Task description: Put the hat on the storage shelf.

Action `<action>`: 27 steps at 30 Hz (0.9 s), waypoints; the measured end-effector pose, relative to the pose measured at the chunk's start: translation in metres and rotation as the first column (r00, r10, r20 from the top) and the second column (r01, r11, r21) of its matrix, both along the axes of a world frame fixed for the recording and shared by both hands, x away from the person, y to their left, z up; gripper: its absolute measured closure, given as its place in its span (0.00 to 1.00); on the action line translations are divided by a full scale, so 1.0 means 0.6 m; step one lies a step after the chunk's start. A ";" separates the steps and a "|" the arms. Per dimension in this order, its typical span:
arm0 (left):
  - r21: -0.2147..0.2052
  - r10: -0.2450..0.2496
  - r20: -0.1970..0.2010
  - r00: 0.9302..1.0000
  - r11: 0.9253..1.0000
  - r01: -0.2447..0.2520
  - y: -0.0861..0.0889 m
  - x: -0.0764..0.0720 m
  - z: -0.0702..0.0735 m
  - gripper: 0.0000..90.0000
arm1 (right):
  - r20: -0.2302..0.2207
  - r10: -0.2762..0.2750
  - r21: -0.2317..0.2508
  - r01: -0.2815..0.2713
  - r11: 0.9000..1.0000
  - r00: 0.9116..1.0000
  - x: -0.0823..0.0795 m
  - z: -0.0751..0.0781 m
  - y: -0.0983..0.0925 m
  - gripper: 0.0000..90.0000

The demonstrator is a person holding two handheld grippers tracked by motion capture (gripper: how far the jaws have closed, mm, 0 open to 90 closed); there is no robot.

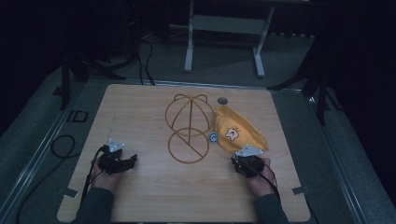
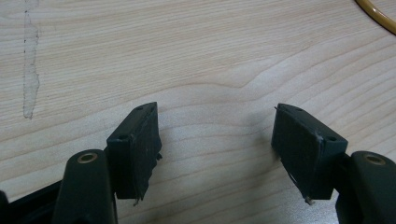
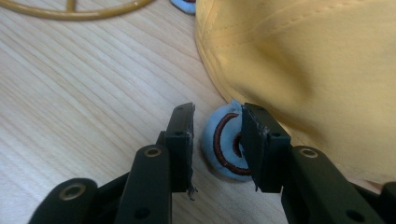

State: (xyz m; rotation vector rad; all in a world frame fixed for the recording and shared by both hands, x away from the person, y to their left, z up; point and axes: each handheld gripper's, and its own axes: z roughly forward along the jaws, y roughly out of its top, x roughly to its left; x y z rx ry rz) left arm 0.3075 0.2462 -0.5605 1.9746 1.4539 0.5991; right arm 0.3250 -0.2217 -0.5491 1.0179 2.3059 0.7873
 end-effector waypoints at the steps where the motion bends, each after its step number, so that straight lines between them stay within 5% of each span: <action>1: 0.001 -0.001 -0.001 1.000 1.000 0.001 0.000 0.000 0.000 0.36 | -0.005 -0.002 -0.005 0.002 1.000 1.000 0.002 -0.001 0.001 0.72; 6: 0.001 -0.002 -0.003 1.000 1.000 0.002 0.000 0.000 0.000 0.36 | -0.019 -0.025 -0.026 0.024 0.999 1.000 0.010 -0.002 0.004 0.74; 13: 0.003 -0.004 -0.003 1.000 1.000 0.004 -0.001 -0.001 0.001 0.36 | -0.025 -0.037 -0.093 0.034 0.995 0.999 0.018 0.004 0.010 0.91; 27: 0.006 -0.005 -0.004 1.000 1.000 0.005 -0.002 -0.002 0.001 0.36 | -0.071 0.004 -0.088 -0.011 0.996 0.997 0.019 0.018 0.007 0.95</action>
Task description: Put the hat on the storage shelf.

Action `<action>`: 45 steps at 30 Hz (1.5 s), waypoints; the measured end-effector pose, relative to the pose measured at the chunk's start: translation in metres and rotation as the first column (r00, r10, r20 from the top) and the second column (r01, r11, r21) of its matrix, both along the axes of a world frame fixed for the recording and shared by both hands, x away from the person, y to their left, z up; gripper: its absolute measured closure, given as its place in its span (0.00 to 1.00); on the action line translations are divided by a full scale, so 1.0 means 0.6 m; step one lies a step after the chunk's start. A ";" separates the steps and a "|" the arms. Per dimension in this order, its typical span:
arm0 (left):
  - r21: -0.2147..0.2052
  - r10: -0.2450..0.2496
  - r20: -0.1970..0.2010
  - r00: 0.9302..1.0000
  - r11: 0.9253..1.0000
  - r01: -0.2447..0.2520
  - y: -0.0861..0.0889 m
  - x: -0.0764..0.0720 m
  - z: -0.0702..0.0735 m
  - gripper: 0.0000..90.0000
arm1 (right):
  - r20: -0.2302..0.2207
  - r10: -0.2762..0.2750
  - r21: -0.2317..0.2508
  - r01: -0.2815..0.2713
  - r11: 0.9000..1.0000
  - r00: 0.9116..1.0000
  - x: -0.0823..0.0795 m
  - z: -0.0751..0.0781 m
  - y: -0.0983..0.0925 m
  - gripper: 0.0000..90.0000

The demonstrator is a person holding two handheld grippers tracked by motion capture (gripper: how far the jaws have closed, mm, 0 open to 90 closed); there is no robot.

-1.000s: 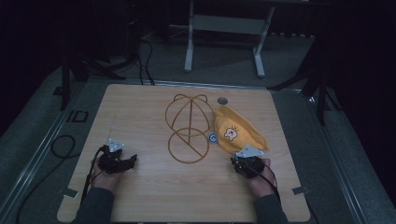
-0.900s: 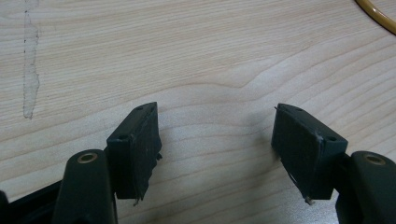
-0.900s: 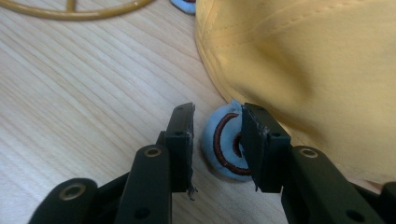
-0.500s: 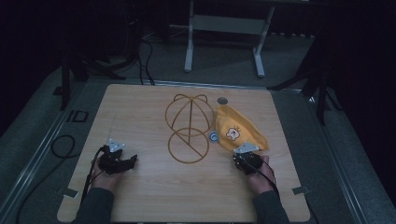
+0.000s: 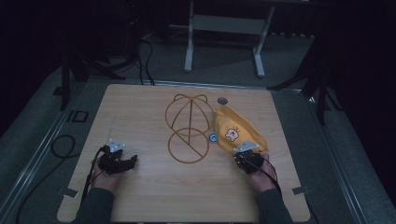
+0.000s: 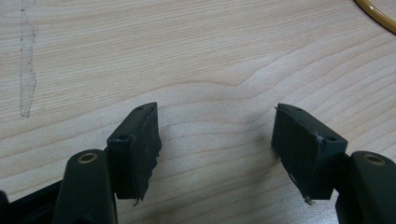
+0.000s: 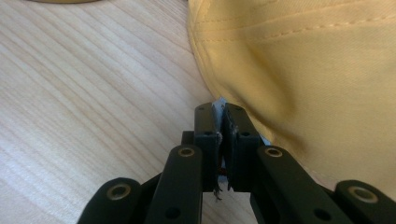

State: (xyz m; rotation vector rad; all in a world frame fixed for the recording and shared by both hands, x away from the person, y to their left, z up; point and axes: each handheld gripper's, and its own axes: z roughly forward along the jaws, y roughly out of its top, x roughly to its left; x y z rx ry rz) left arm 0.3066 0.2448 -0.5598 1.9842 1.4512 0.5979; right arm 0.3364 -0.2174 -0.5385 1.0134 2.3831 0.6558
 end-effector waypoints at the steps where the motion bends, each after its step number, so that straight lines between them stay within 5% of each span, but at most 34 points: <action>1: 0.000 0.000 0.000 1.000 1.000 0.000 0.000 0.000 0.000 0.36 | -0.005 0.002 0.001 -0.002 1.000 1.000 0.000 0.001 0.000 0.95; 29: -0.002 0.001 -0.002 1.000 1.000 -0.001 0.000 0.000 0.000 0.36 | -0.009 0.054 0.010 -0.054 0.998 0.999 -0.011 0.052 -0.005 0.95; 45: -0.004 0.000 -0.002 1.000 1.000 0.000 -0.001 0.000 0.000 0.36 | -0.017 0.081 0.045 -0.080 0.996 0.997 -0.011 0.111 -0.018 0.95</action>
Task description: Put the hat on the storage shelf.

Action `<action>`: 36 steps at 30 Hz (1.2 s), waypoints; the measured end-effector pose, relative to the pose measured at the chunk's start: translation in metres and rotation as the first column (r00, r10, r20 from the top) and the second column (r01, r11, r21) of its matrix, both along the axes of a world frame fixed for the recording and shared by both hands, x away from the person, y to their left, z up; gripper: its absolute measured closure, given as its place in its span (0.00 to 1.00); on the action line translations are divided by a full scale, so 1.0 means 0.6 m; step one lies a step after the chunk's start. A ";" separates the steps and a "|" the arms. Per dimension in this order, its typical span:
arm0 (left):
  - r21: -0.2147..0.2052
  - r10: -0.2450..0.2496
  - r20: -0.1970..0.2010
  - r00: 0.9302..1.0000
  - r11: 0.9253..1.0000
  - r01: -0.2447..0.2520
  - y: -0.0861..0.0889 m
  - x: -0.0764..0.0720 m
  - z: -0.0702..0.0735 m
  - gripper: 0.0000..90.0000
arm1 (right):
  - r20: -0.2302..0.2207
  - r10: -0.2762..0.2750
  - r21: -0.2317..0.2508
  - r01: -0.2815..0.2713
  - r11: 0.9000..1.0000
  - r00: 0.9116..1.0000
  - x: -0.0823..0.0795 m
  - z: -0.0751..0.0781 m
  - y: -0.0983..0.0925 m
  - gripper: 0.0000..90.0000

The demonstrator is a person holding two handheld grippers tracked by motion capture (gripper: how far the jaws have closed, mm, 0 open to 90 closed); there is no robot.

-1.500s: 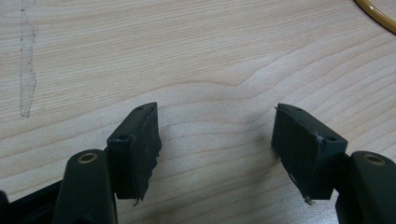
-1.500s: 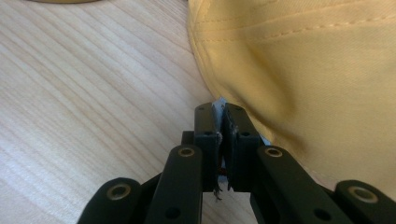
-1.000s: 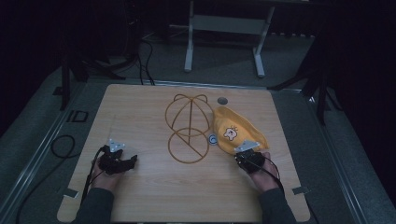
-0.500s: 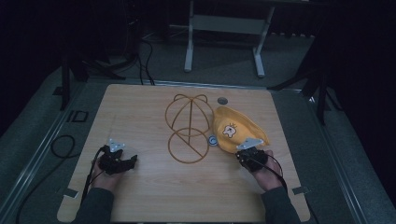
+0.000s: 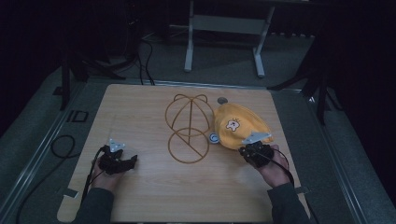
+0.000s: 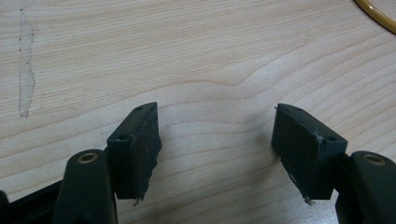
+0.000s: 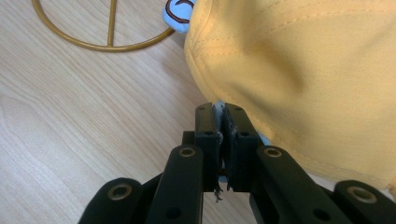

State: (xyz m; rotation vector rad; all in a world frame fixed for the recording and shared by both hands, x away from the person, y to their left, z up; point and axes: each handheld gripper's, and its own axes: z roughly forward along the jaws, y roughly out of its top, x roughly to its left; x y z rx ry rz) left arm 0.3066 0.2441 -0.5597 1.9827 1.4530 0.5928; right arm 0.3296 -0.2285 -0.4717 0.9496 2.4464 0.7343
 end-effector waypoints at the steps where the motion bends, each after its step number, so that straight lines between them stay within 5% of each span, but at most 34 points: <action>1: 0.000 0.000 -0.001 1.000 1.000 0.000 0.000 0.000 0.000 0.36 | -0.003 0.001 0.005 -0.001 1.000 1.000 0.000 0.003 -0.001 0.95; 36: -0.002 -0.004 -0.003 1.000 1.000 0.004 -0.002 -0.001 0.000 0.36 | 0.003 0.053 0.053 -0.053 0.997 0.999 0.004 0.098 -0.026 0.95</action>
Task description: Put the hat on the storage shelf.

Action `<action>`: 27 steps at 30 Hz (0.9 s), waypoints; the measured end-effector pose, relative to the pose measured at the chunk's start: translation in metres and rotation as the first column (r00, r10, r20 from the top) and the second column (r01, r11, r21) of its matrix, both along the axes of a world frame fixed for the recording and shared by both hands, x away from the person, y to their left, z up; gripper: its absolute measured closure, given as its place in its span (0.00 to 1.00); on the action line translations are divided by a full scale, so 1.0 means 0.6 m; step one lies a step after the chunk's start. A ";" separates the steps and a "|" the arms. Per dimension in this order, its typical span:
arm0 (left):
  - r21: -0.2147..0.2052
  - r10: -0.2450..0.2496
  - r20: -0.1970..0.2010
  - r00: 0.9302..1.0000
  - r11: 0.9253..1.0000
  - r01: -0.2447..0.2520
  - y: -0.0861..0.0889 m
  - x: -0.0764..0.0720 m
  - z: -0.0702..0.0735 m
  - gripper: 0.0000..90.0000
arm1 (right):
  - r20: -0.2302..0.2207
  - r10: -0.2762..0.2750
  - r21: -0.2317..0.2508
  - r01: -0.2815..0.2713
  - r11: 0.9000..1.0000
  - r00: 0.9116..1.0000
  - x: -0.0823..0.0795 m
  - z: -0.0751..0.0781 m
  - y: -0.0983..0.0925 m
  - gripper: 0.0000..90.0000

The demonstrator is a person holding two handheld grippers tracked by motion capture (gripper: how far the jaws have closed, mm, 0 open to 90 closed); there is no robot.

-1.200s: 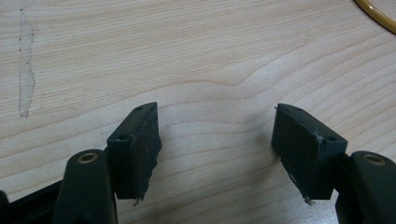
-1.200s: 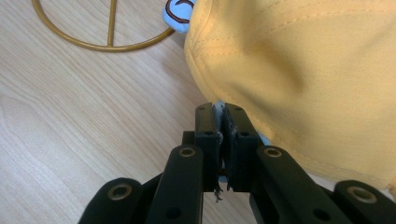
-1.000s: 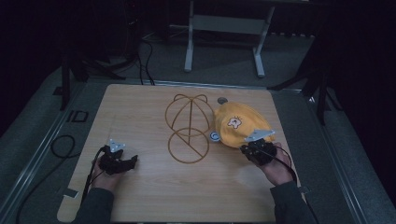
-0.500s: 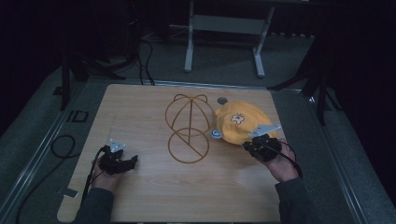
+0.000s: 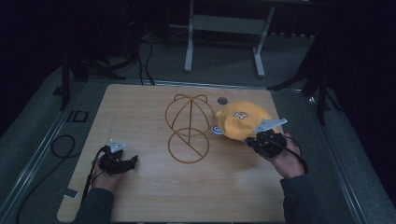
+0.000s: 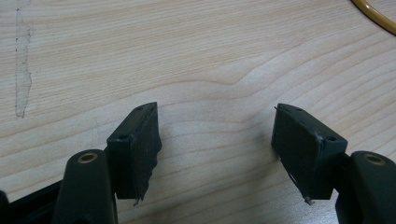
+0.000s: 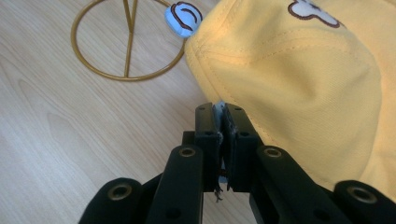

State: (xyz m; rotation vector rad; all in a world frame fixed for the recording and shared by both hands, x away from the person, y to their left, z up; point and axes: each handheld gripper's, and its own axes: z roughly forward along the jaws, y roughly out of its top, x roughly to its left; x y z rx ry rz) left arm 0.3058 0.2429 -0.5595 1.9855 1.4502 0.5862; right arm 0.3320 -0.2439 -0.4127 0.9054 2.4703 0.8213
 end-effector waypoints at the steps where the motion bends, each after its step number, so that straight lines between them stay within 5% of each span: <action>1: -0.001 0.000 0.001 1.000 1.000 0.000 0.000 0.000 0.000 0.36 | 0.001 0.000 0.002 0.000 1.000 1.000 0.000 0.001 0.000 0.95; 27: 0.002 -0.003 -0.001 1.000 1.000 0.003 0.000 -0.001 0.000 0.36 | 0.030 -0.007 0.089 0.004 0.996 1.000 -0.007 0.041 -0.025 0.95</action>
